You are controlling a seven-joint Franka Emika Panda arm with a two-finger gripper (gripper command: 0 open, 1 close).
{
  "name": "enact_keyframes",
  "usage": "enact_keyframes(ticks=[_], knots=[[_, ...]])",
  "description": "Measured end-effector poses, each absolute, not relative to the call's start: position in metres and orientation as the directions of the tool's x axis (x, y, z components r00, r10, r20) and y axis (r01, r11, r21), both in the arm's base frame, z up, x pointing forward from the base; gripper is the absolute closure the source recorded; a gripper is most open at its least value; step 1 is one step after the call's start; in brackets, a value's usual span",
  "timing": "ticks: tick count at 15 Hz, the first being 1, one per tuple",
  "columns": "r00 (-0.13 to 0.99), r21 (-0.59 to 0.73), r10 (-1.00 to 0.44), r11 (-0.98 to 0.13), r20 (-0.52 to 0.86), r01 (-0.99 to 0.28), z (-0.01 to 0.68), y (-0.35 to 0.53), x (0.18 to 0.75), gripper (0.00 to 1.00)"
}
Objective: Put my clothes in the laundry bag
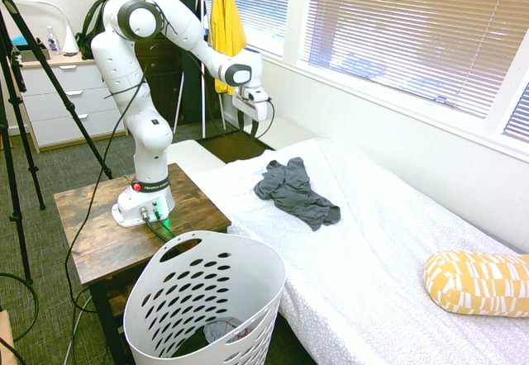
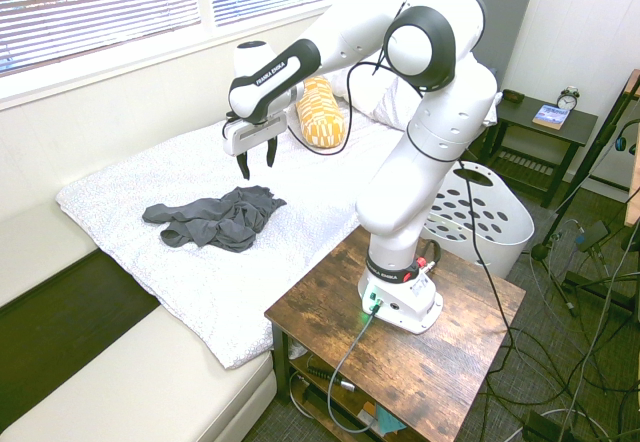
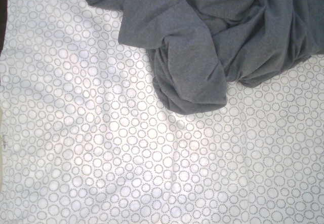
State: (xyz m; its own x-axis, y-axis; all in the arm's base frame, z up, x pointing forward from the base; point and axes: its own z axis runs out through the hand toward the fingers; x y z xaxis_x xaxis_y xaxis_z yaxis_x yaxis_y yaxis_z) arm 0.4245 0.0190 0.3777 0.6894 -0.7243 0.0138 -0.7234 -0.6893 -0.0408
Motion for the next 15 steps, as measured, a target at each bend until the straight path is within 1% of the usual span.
enact_keyframes(ticks=[4, 7, 11, 15], knots=[[0.701, -0.034, -0.713, -0.701, 0.027, -0.712, 0.380, 0.028, 0.429, 0.00], [0.739, -0.016, -0.672, -0.741, 0.051, -0.672, 0.372, 0.052, 0.451, 0.00], [0.789, 0.039, -0.608, -0.789, 0.087, -0.613, 0.320, 0.092, 0.497, 0.00], [0.834, 0.127, -0.545, -0.824, 0.088, -0.552, 0.230, 0.117, 0.533, 0.00]])
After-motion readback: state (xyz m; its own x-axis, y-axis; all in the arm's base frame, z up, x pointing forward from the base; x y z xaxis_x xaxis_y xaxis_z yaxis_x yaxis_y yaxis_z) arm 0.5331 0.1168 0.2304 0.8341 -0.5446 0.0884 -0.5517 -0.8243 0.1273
